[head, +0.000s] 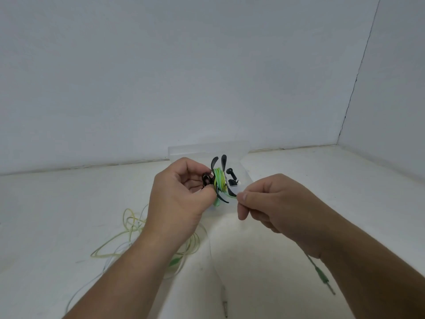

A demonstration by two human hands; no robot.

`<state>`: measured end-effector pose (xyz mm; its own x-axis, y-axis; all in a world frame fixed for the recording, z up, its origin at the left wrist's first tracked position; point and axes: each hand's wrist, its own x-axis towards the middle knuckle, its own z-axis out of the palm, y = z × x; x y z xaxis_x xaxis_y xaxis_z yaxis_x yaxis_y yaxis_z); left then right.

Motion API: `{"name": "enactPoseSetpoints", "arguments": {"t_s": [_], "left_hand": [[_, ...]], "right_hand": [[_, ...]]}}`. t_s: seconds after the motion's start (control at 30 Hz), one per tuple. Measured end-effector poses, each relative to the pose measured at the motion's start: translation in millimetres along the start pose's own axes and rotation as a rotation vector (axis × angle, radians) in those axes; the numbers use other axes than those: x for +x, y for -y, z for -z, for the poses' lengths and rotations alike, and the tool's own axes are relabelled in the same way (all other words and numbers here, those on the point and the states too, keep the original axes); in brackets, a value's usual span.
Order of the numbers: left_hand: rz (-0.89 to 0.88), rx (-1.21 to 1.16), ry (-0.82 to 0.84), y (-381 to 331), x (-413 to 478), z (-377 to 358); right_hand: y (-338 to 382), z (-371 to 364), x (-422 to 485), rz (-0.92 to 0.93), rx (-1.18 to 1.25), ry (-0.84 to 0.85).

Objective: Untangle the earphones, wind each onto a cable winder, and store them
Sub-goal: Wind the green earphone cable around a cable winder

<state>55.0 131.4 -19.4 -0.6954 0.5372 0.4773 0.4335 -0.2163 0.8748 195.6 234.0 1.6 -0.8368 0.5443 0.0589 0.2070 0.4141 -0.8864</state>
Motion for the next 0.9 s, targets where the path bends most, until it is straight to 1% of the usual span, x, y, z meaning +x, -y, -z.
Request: {"name": "enactPoseSetpoints", "arguments": {"t_s": [0.13, 0.2, 0.27, 0.43, 0.53, 0.67, 0.73, 0.8, 0.9], "left_hand": [[-0.072, 0.159, 0.007, 2.2, -5.6, -4.0], [-0.101, 0.208, 0.035, 2.1, -8.8, -6.2], [-0.110, 0.230, 0.053, 3.5, -8.2, -5.7], [-0.093, 0.236, 0.122, 5.6, -5.9, -2.8], [-0.089, 0.222, 0.187, 4.0, -7.9, -4.6], [-0.062, 0.146, 0.246, 1.6, -9.7, -6.5], [-0.034, 0.070, 0.260, 0.6, -9.9, -7.8], [0.000, -0.026, 0.270, -0.6, -9.5, -9.1], [0.039, -0.184, 0.278, -1.8, -9.4, -9.5]], "right_hand": [[1.2, -4.5, -2.5, 0.057, -0.009, 0.088], [1.9, -5.4, -3.2, 0.105, -0.019, 0.088], [1.6, -1.8, -2.1, 0.140, 0.001, 0.022], [0.5, 10.6, -0.3, 0.183, 0.223, -0.141], [-0.1, 10.5, 0.6, 0.202, 0.161, -0.239], [-2.1, 11.3, 3.8, 0.223, 0.052, -0.404], [-4.2, 11.7, 5.4, 0.224, 0.079, -0.438], [-7.7, 12.4, 7.7, 0.196, 0.160, -0.425], [-10.4, 10.9, 9.8, 0.101, 0.296, -0.285]]}}
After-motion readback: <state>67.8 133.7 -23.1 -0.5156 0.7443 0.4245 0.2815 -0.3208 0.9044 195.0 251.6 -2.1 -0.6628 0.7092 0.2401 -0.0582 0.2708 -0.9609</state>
